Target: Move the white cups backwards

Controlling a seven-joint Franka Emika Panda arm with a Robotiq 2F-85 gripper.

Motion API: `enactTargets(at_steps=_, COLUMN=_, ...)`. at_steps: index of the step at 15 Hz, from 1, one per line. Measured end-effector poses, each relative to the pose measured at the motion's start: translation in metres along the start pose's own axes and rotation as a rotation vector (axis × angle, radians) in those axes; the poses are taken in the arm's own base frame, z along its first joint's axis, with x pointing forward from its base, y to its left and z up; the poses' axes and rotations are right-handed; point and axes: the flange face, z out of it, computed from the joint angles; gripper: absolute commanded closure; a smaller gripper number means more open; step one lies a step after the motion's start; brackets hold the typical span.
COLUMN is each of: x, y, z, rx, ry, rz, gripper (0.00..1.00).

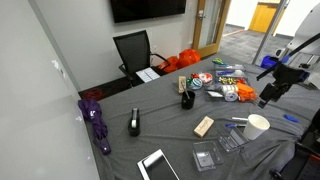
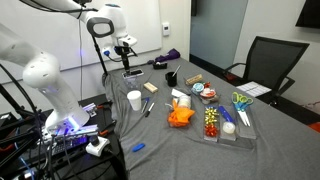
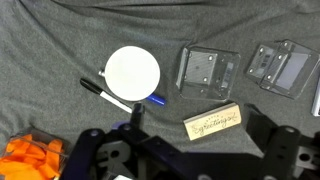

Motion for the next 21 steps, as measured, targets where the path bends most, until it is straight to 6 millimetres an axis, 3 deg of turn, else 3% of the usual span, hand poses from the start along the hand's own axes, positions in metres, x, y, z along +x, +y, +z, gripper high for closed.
enactTargets(at_steps=7, x=0.003, y=0.001, z=0.011, rx=-0.003, ry=0.007, rz=0.015, gripper=0.00)
enactTargets(at_steps=21, x=0.012, y=0.006, z=0.110, rx=-0.154, ry=-0.022, rz=0.062, gripper=0.00)
